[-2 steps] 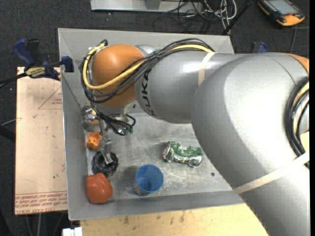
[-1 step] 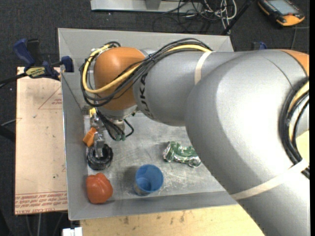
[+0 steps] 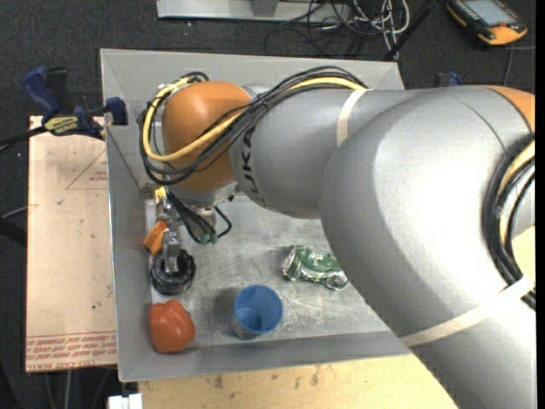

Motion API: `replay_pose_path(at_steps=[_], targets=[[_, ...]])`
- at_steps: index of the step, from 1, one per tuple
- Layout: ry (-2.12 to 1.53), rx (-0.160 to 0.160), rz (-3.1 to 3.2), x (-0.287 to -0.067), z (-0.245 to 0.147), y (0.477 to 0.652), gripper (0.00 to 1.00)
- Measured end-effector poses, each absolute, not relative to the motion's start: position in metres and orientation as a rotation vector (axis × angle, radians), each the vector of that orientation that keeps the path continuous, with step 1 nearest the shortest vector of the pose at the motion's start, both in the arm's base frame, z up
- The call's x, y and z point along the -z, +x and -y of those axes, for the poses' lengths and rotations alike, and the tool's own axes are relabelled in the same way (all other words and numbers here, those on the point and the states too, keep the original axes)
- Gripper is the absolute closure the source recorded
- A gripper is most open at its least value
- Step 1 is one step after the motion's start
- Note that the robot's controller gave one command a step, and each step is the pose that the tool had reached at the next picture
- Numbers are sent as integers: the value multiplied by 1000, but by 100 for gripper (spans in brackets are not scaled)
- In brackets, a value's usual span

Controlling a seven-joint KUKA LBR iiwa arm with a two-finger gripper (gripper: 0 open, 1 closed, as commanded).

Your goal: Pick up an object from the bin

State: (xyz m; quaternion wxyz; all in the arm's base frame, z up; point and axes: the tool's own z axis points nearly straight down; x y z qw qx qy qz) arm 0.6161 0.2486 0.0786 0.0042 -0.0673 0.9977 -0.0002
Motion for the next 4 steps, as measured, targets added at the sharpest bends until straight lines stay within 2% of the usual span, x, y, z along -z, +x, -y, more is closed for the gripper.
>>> replay_pose_path(at_steps=[1,4], targets=[[-210,1,-3127,-80,-248,616,100],[-210,-2,-3132,-130,-249,612,100]])
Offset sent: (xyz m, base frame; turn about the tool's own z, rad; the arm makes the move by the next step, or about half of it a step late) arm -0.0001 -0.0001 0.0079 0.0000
